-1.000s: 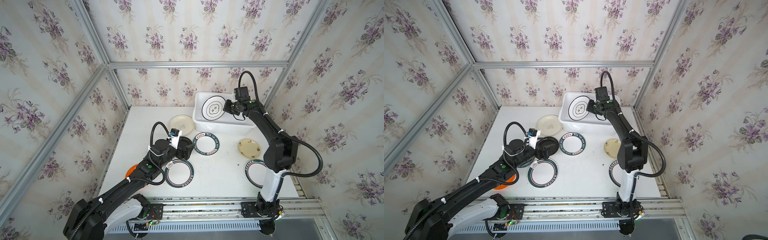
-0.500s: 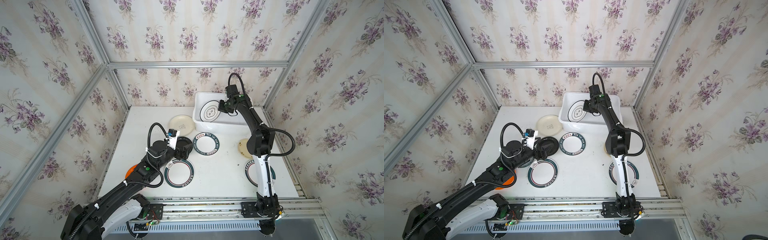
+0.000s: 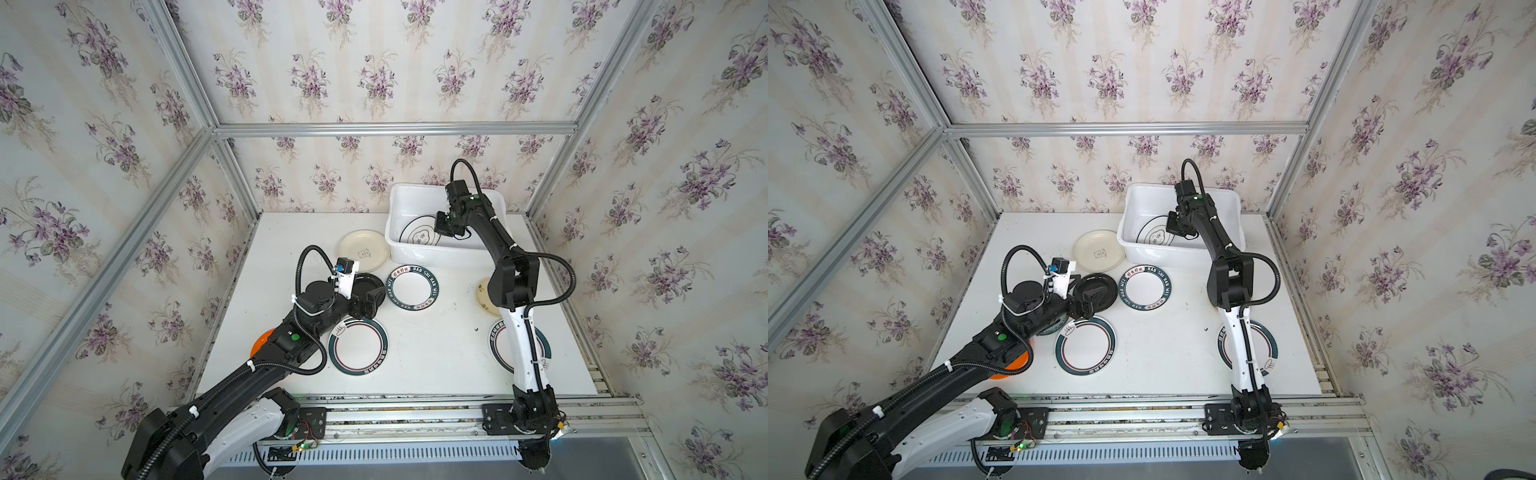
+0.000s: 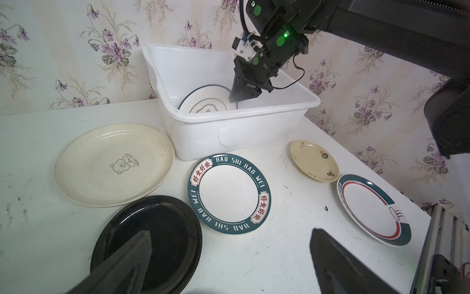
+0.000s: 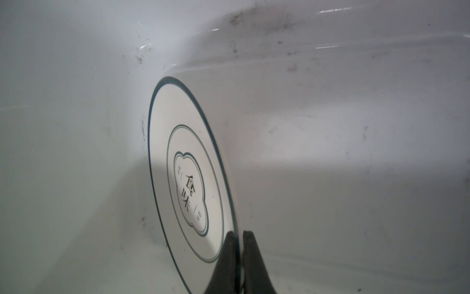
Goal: Place the plates into the plastic bin on the countertop
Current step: 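Open the right gripper to drop the plate and lift out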
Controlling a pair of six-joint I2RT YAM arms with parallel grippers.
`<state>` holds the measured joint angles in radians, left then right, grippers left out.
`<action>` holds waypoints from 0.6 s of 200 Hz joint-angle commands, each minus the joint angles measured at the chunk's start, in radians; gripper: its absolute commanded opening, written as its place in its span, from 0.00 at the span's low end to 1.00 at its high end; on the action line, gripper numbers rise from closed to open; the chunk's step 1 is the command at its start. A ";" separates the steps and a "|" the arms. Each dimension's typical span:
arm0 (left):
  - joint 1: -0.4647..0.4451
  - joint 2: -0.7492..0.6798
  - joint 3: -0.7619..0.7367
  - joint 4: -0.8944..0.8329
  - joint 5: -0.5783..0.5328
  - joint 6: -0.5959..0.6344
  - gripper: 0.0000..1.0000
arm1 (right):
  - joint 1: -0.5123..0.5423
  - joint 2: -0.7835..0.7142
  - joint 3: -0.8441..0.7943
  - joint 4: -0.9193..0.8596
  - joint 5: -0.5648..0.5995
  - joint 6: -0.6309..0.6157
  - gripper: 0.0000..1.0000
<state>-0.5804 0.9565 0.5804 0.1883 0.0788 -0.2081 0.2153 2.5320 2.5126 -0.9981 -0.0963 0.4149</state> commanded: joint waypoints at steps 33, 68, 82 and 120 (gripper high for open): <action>0.001 0.018 0.006 0.011 -0.010 -0.010 1.00 | -0.002 0.040 0.006 -0.024 0.034 -0.013 0.06; 0.001 0.028 0.010 0.010 -0.002 -0.011 1.00 | -0.004 0.040 0.006 -0.014 0.047 -0.020 0.16; 0.001 0.028 0.010 0.011 -0.005 -0.011 1.00 | -0.004 0.041 0.006 -0.016 0.052 -0.022 0.26; 0.001 0.026 0.007 0.011 -0.013 -0.010 1.00 | -0.004 0.039 0.006 -0.013 0.052 -0.041 0.46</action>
<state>-0.5812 0.9833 0.5812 0.1883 0.0753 -0.2188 0.2131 2.5702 2.5118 -1.0035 -0.0658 0.3992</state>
